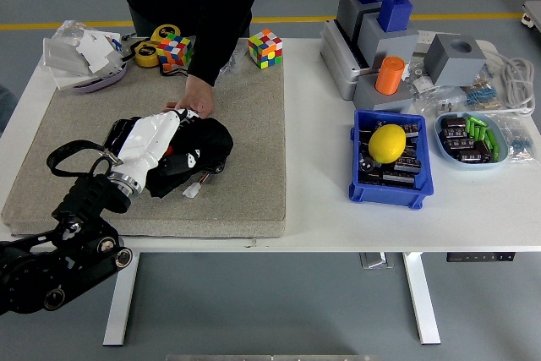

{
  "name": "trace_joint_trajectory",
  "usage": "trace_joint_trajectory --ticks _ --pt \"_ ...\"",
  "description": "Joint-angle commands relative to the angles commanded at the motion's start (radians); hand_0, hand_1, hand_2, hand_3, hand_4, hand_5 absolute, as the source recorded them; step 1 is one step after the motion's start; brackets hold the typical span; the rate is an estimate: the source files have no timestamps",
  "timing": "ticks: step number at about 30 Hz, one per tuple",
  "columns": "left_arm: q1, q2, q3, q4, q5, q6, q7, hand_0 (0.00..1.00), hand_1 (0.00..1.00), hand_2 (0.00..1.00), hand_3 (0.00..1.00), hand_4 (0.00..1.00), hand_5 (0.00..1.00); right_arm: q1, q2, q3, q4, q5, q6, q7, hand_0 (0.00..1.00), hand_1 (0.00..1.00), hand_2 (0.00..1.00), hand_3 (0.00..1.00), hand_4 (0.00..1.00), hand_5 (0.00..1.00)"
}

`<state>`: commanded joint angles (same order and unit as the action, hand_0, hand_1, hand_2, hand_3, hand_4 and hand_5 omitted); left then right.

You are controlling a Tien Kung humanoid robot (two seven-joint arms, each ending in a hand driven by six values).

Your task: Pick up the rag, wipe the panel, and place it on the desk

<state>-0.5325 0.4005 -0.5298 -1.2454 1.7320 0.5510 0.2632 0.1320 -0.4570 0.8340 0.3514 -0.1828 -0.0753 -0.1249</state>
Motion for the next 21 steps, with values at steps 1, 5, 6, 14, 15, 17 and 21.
trace_joint_trajectory --ticks 1,5,6,14,15,17,21 --pt "0.0 0.001 -0.001 0.007 -0.006 0.001 -0.003 0.189 0.11 0.597 0.675 0.533 0.002 -0.001 -0.001 0.001 0.0 -0.001 0.0 -0.001 0.72 0.627 0.675 0.63 0.998 0.634" --pt "0.01 0.011 -0.018 0.026 -0.007 0.002 -0.007 0.189 0.11 0.597 0.675 0.533 0.002 -0.001 -0.002 0.004 -0.001 -0.001 -0.001 -0.002 0.72 0.627 0.675 0.63 0.998 0.634" --pt "0.014 0.016 -0.025 0.028 -0.003 0.003 -0.008 0.189 0.11 0.597 0.675 0.533 0.002 -0.002 -0.002 0.003 -0.001 -0.001 -0.001 -0.002 0.72 0.627 0.675 0.63 0.998 0.634" --pt "0.04 0.05 -0.065 0.063 -0.005 0.01 -0.025 0.189 0.11 0.597 0.676 0.533 0.002 -0.004 0.006 0.01 -0.001 -0.004 -0.003 0.001 0.72 0.627 0.675 0.63 0.998 0.634" --pt "0.044 0.056 -0.069 0.068 -0.006 0.01 -0.027 0.189 0.11 0.597 0.676 0.533 0.002 -0.004 0.008 0.011 -0.001 -0.004 -0.004 0.002 0.72 0.627 0.675 0.63 0.998 0.634" --pt "0.054 0.062 -0.083 0.076 -0.003 0.01 -0.029 0.189 0.11 0.597 0.676 0.533 0.002 -0.004 0.01 0.012 -0.001 -0.005 -0.003 0.002 0.72 0.627 0.675 0.63 0.998 0.634" --pt "0.076 0.076 -0.121 0.097 -0.002 0.012 -0.037 0.188 0.11 0.597 0.675 0.533 0.002 -0.008 0.01 0.018 -0.002 -0.006 -0.004 0.001 0.72 0.627 0.675 0.63 0.998 0.634"
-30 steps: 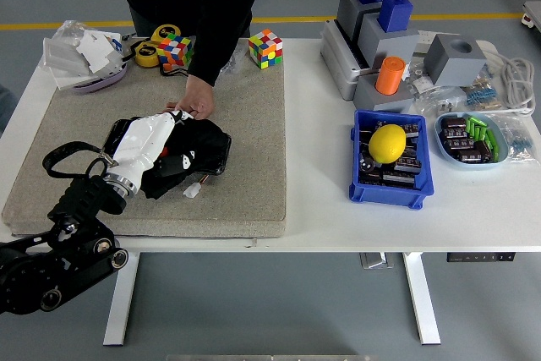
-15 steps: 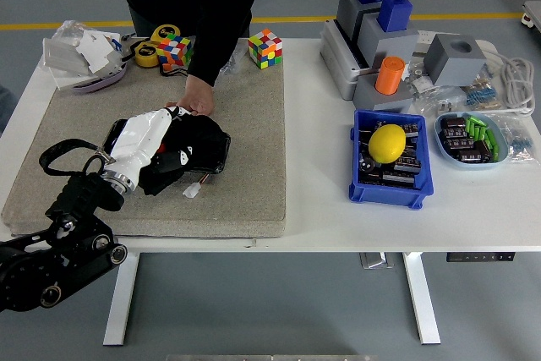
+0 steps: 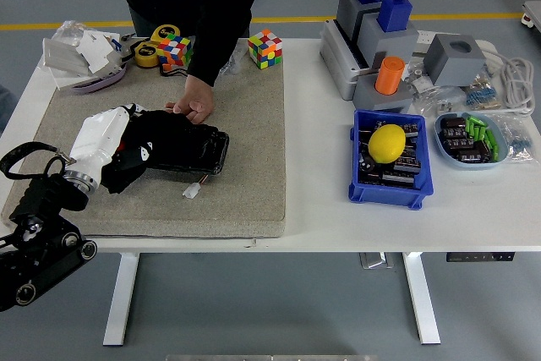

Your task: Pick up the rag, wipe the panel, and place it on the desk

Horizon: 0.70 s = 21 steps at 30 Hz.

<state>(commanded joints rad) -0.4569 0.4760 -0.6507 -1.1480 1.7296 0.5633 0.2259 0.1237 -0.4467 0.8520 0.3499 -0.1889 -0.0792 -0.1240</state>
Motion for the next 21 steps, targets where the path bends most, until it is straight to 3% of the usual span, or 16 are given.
trace_joint_trajectory --ticks 5,21 --pt "0.015 0.022 -0.036 0.013 0.009 -0.002 -0.002 0.189 0.11 0.597 0.676 0.533 0.002 -0.002 -0.003 0.002 -0.001 0.001 0.001 -0.004 0.72 0.627 0.675 0.629 0.998 0.634" --pt "0.058 0.041 -0.172 0.082 0.019 0.0 -0.018 0.189 0.11 0.597 0.675 0.533 0.002 -0.003 0.0 0.009 0.0 0.0 -0.001 -0.005 0.72 0.627 0.675 0.63 0.998 0.634"
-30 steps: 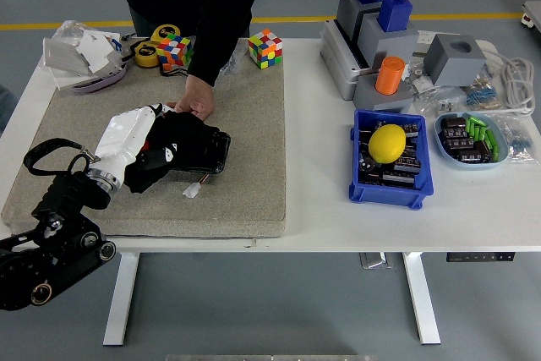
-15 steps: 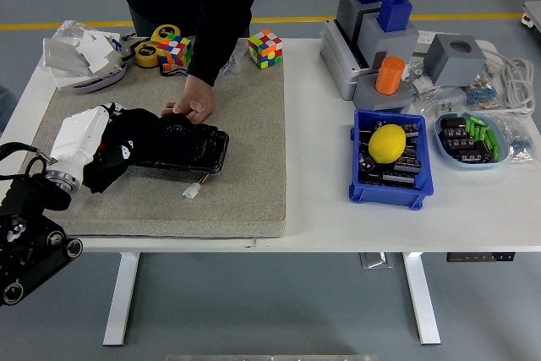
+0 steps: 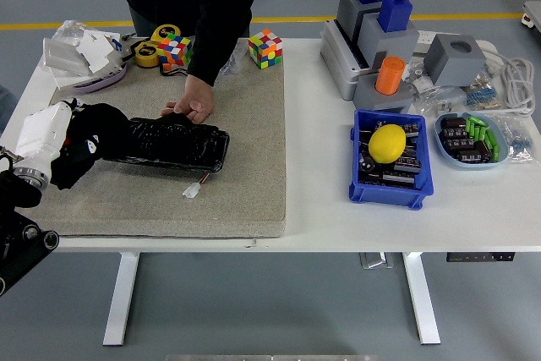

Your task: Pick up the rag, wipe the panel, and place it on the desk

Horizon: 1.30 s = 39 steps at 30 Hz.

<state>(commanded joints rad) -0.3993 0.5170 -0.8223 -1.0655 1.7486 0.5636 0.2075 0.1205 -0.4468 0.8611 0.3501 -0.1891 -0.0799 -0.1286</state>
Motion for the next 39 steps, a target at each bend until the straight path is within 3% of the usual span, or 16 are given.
trace_joint_trajectory --ticks 7,15,30,31,36,37,39 --pt "0.029 0.009 -0.099 0.003 0.007 0.008 -0.017 0.189 0.11 0.596 0.677 0.532 0.002 0.0 0.002 0.004 0.001 -0.001 -0.002 0.0 0.721 0.627 0.675 0.63 0.998 0.635" --pt "0.042 0.023 -0.134 0.019 -0.007 0.011 -0.029 0.187 0.111 0.596 0.677 0.532 0.002 0.005 0.003 0.005 0.002 -0.002 -0.007 -0.001 0.72 0.627 0.675 0.63 0.998 0.634" --pt "0.059 -0.019 -0.152 0.141 -0.092 0.055 -0.128 0.192 0.123 0.594 0.677 0.532 0.002 -0.002 0.005 0.006 0.004 -0.006 -0.008 -0.007 0.722 0.628 0.675 0.63 0.998 0.634" --pt "0.061 -0.022 -0.155 0.144 -0.094 0.055 -0.13 0.222 0.184 0.595 0.677 0.534 0.002 -0.002 0.005 0.006 0.004 -0.006 -0.009 -0.006 0.722 0.627 0.675 0.63 0.998 0.635" --pt "0.067 -0.032 -0.147 0.163 -0.114 0.054 -0.153 0.222 0.184 0.595 0.677 0.534 0.002 -0.004 0.009 0.006 0.004 -0.008 -0.009 -0.005 0.722 0.627 0.675 0.63 0.998 0.635" --pt "0.067 -0.033 -0.143 0.17 -0.119 0.05 -0.152 0.264 0.392 0.559 0.575 0.549 0.002 -0.004 0.009 0.005 0.004 -0.008 -0.01 -0.005 0.722 0.627 0.675 0.629 0.998 0.634" --pt "0.068 -0.034 -0.137 0.177 -0.128 0.048 -0.16 0.264 0.392 0.559 0.575 0.549 0.002 -0.004 0.01 0.005 0.004 -0.008 -0.01 -0.004 0.722 0.627 0.675 0.629 0.998 0.634"
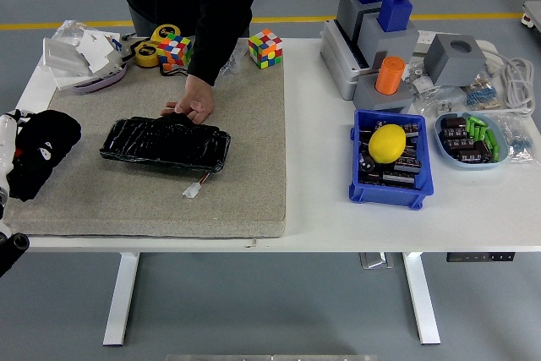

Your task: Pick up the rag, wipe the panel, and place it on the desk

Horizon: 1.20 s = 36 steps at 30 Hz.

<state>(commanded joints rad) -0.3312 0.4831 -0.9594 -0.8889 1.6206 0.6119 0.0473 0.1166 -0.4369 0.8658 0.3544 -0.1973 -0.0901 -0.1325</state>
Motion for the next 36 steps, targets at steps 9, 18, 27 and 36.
trace_joint_trajectory --ticks 9,18,27,36 --pt "0.002 -0.004 0.01 0.035 -0.032 -0.025 -0.018 0.323 0.481 0.565 0.58 0.641 0.109 0.0 -0.002 -0.003 0.001 -0.001 0.0 -0.001 0.721 0.627 0.675 0.628 0.998 0.634" --pt "0.004 -0.003 0.0 0.034 -0.035 -0.039 -0.023 0.391 0.601 0.632 0.633 0.826 0.325 -0.001 -0.004 -0.005 0.001 0.0 0.001 -0.002 0.722 0.627 0.675 0.626 0.998 0.63" --pt "-0.009 0.012 -0.012 0.013 -0.022 -0.07 0.007 0.411 0.614 0.704 0.763 0.998 0.569 0.0 -0.001 -0.001 -0.001 0.004 0.004 0.0 0.722 0.627 0.675 0.624 0.998 0.627" --pt "-0.017 0.028 -0.024 -0.015 -0.011 -0.086 0.017 0.397 0.623 0.713 0.778 0.998 0.738 0.004 -0.001 0.001 -0.001 0.004 0.004 0.002 0.721 0.627 0.675 0.623 0.998 0.623"
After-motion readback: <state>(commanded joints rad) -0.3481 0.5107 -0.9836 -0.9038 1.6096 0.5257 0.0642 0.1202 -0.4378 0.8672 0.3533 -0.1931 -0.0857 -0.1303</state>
